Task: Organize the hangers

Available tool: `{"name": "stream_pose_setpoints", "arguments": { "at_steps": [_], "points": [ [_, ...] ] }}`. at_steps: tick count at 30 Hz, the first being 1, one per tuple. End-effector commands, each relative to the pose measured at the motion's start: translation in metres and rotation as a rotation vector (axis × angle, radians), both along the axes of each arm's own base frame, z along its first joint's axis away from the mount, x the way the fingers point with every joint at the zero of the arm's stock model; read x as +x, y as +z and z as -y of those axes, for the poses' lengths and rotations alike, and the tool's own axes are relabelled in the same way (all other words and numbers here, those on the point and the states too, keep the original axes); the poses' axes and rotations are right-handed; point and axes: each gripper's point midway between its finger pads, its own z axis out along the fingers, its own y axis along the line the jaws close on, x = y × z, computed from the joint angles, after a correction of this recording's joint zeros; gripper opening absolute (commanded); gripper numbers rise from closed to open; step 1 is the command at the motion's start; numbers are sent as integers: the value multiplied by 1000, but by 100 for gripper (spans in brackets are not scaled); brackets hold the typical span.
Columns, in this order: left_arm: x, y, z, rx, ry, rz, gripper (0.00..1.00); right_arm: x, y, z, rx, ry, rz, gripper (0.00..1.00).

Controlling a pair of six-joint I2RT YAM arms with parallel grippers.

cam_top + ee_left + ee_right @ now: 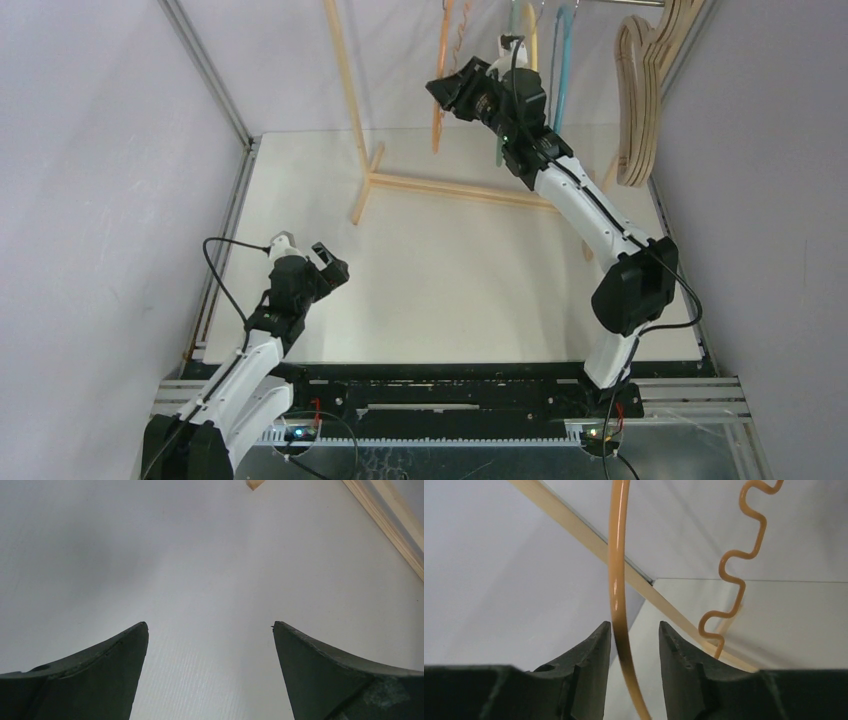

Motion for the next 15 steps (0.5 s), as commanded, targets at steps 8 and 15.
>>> {"name": "stream_pose_setpoints", "arguments": {
  "at_steps": [8,15],
  "points": [
    [12,26,-16,76,56,36,100,-60,13,9,-267,-30,117,80],
    [17,24,-19,118,50,21,100,-115,-25,21,-560,-106,158,100]
  ]
}}
